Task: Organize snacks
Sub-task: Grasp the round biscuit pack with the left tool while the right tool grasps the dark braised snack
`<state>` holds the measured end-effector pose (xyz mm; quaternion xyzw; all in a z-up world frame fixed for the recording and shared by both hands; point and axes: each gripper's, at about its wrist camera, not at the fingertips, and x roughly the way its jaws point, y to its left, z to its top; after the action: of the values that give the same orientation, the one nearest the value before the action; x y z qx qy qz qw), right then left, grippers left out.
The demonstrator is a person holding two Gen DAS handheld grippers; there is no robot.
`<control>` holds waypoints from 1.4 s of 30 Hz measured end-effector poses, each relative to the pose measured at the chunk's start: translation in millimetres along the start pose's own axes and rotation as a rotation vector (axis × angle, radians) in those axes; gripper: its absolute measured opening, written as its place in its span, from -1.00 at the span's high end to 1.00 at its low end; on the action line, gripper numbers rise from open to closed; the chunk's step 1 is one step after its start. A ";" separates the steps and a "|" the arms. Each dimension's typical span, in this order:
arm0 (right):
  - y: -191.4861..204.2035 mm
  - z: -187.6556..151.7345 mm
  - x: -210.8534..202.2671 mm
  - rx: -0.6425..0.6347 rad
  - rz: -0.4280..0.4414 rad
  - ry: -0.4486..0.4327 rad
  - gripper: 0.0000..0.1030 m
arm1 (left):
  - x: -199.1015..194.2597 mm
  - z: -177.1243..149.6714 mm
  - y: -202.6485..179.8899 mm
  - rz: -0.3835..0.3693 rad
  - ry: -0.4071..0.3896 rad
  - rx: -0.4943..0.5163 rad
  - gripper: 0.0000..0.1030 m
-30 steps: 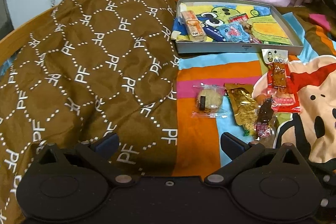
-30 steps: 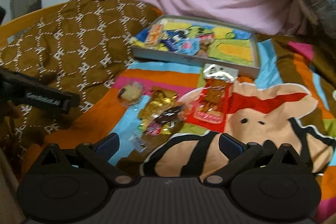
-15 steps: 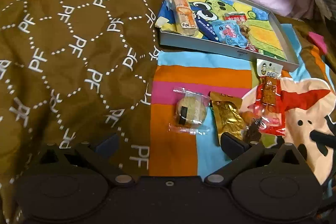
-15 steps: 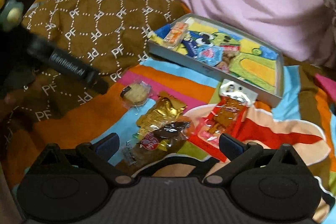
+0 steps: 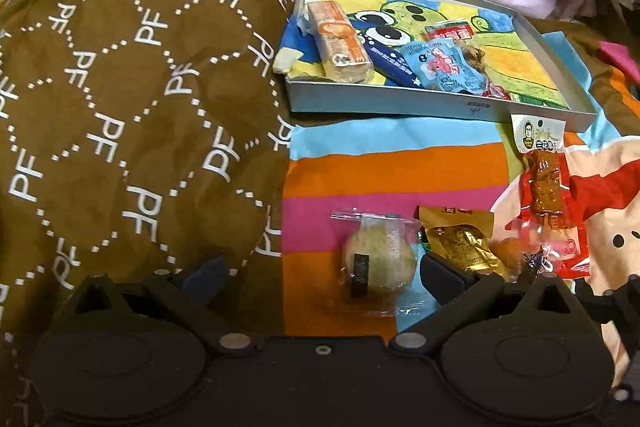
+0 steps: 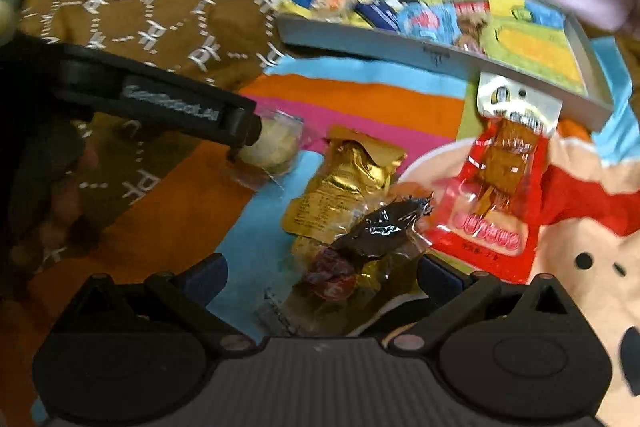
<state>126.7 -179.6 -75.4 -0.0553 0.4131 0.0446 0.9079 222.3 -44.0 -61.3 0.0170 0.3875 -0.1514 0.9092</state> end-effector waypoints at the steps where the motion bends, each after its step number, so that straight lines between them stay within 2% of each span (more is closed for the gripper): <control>1: -1.4 0.2 3.0 0.014 -0.008 0.007 -0.99 | 1.8 0.1 0.1 -0.008 0.001 -0.005 -0.98; 8: -12.3 -3.2 5.9 0.096 -0.035 0.084 -0.99 | 9.0 -1.3 -4.9 0.026 -0.020 0.006 -0.98; 13: -26.4 -5.2 -4.2 0.117 -0.130 0.113 -0.99 | 10.9 -2.9 -9.1 0.027 -0.029 0.063 -0.98; 17: -37.2 -10.5 -13.5 0.077 -0.202 0.093 -0.99 | 12.2 -5.8 -13.4 0.011 -0.052 0.107 -0.98; 22: -35.1 -8.6 -22.3 0.041 -0.219 0.044 -0.99 | 17.7 -8.4 -20.3 0.042 -0.069 0.166 -0.98; 27: -34.8 -0.2 -28.0 0.064 -0.196 -0.010 -0.99 | 26.8 -10.9 -27.5 0.043 -0.035 0.216 -0.98; 32: -44.4 7.7 -27.0 0.178 -0.165 -0.044 -0.97 | 27.5 -13.0 -31.6 0.053 -0.038 0.274 -0.91; 36: -54.7 7.9 -22.8 0.242 -0.129 -0.064 -0.79 | 26.0 -12.0 -30.0 0.031 -0.022 0.271 -0.79; 39: -62.2 4.8 -16.8 0.317 -0.084 -0.036 -0.65 | 23.5 -11.5 -29.9 0.018 -0.019 0.263 -0.73; 41: -67.0 1.9 -14.5 0.380 -0.029 -0.019 -0.57 | 22.6 -11.4 -30.4 -0.001 -0.013 0.267 -0.55; 42: -68.6 0.9 -13.5 0.401 -0.011 -0.016 -0.52 | 22.6 -11.5 -30.8 -0.012 -0.010 0.265 -0.51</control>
<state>127.2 -247.9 -60.3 0.1249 0.4062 -0.0431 0.9042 220.1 -77.6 -82.7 0.1339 0.3598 -0.2069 0.8999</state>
